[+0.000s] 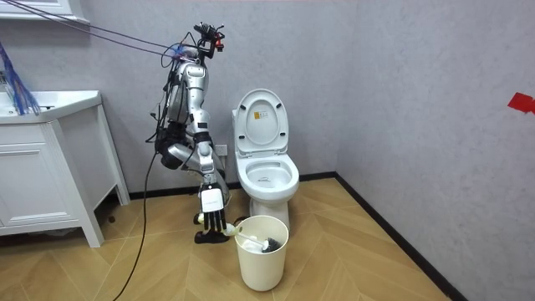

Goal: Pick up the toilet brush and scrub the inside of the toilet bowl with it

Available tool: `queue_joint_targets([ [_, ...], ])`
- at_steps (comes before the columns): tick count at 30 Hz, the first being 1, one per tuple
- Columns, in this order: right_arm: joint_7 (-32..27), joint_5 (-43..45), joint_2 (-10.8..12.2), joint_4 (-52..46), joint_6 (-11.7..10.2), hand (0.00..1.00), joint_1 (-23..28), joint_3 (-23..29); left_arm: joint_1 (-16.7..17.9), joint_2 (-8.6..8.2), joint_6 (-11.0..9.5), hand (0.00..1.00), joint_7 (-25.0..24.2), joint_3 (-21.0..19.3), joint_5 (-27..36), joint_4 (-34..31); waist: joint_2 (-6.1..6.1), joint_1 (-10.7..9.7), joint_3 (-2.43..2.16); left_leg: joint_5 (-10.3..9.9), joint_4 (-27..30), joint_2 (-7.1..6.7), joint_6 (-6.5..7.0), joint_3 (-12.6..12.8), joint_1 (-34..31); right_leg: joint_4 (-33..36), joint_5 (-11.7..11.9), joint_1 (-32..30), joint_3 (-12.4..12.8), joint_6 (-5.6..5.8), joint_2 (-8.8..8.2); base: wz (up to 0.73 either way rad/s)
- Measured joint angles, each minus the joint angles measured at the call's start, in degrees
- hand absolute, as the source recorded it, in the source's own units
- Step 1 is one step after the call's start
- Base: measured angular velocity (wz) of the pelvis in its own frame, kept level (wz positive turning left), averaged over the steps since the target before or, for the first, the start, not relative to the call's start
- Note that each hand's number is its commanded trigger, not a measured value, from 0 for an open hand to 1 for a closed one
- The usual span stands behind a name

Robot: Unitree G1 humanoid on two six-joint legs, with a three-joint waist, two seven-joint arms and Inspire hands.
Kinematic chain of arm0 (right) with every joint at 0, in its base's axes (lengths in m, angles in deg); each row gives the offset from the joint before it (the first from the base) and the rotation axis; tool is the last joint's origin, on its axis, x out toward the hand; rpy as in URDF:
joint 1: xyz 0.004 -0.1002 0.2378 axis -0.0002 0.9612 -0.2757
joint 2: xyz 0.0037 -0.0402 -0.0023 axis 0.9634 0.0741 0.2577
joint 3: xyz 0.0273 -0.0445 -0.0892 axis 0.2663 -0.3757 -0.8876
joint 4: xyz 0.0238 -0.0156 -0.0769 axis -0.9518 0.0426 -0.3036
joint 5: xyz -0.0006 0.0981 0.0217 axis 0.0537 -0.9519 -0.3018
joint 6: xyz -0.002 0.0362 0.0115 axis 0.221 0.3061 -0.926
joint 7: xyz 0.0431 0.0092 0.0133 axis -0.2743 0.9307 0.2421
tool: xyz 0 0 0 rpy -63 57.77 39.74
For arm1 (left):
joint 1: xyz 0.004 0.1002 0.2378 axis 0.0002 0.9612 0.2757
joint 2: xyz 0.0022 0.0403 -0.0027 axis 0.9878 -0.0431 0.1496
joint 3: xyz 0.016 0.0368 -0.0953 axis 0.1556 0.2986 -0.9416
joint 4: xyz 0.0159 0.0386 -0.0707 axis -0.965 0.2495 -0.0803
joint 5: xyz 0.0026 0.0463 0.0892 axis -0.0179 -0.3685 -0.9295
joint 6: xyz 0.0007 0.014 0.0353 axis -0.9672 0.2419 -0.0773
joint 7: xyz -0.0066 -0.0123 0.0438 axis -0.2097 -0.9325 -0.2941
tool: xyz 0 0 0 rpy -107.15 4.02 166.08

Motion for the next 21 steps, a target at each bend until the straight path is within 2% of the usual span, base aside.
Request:
queue_joint_targets([
  [7,0.18,-0.45,-0.98,-0.09,0.22,0.0,-0.25,-0.68,-0.06,0.01,0.22,0.0,0.92,0.12,2.26,-1.36,0.47,1.07,-0.14,-0.3,1.9,-0.08,0.35,0.22,-2.72,2.19,-0.47,-2.82,-0.03,-0.16,-0.69,0.02],
  [10,0.3,-0.15,-2.25,-0.19,0.71,0.0,-0.85,-0.85,-0.65,0.02,0.28,0.0,0.92,0.53,2.59,-1.73,0.49,1.09,-0.13,-0.32,2.85,-0.94,0.42,0.3,-4.26,3.92,-1.05,-4.59,0.15,-0.16,-1.75,0.14],
  [21,0.23,0.83,-4.2,-2.28,1.12,0.0,-3.19,-2.44,-1.38,0.39,0.03,0.0,1.36,1.26,2.94,-3.44,0.52,1.14,-0.07,-0.68,5.78,-1.32,0.83,0.32,-8.16,7.24,-1.97,-8.44,0.11,-0.24,-2.77,0.04],
])
